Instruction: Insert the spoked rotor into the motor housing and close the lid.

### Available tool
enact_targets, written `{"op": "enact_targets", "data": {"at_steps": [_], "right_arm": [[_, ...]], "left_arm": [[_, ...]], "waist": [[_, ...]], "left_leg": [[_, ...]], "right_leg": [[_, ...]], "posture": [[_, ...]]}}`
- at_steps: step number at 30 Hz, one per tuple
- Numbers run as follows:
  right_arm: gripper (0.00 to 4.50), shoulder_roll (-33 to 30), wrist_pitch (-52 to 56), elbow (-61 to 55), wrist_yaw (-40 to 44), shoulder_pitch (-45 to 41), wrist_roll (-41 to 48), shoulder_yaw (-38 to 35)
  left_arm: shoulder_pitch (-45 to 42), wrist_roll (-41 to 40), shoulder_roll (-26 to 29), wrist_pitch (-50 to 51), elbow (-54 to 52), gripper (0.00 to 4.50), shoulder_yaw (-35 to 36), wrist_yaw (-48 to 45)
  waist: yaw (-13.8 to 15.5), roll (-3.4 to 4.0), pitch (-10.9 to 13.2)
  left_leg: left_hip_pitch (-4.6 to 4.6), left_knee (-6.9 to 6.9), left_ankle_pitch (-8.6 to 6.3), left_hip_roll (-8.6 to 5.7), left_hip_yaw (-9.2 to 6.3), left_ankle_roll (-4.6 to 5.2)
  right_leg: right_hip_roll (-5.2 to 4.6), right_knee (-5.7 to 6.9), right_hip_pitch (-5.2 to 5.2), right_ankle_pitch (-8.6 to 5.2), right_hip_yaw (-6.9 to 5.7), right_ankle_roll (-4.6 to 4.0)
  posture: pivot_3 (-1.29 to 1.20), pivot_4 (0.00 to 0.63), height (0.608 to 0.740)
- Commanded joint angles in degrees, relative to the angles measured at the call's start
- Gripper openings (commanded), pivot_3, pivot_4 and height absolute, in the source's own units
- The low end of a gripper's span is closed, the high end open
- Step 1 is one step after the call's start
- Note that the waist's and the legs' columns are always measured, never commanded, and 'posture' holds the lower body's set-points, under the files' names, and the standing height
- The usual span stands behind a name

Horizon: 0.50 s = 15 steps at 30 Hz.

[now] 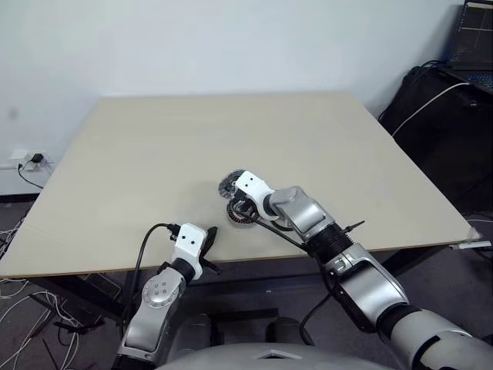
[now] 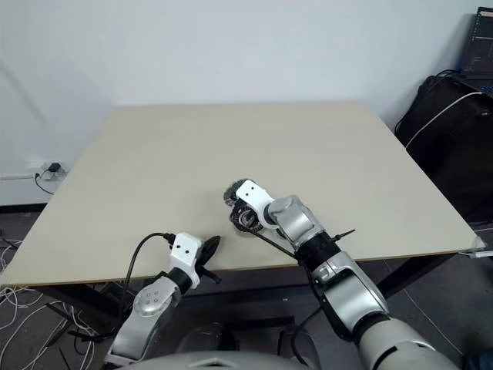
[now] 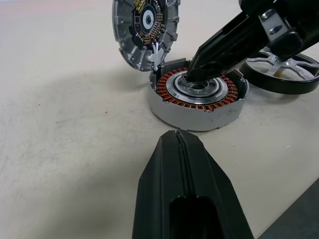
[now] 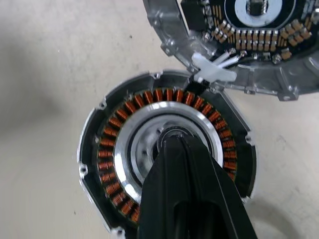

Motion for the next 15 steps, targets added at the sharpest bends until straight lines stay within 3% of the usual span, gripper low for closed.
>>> {"op": "enact_targets", "data": {"at_steps": [1, 15], "right_arm": [[0.03, -1.28, 0.67, -3.66, 1.64, -0.03, -0.79, 0.5], [0.03, -0.87, 2.25, -5.78, 2.02, 2.06, -0.47, 1.03]], "left_arm": [[-1.09, -0.27, -0.63, -1.0, -0.04, 0.0, -0.4, 0.28], [-1.45, 0.03, -1.08, -0.9, 1.39, 0.0, -0.58, 0.45]], "waist": [[-0.06, 0.0, 0.0], [-0.14, 0.02, -0.01]], "left_leg": [[0.0, 0.0, 0.0, 0.0, 0.0, 0.0], [0.0, -0.01, 0.0, 0.02, 0.01, -0.01]], "right_leg": [[0.0, 0.0, 0.0, 0.0, 0.0, 0.0], [0.0, 0.0, -0.03, 0.0, 0.0, 0.0]], "posture": [[0.0, 0.0, 0.74], [0.0, 0.0, 0.74]]}}
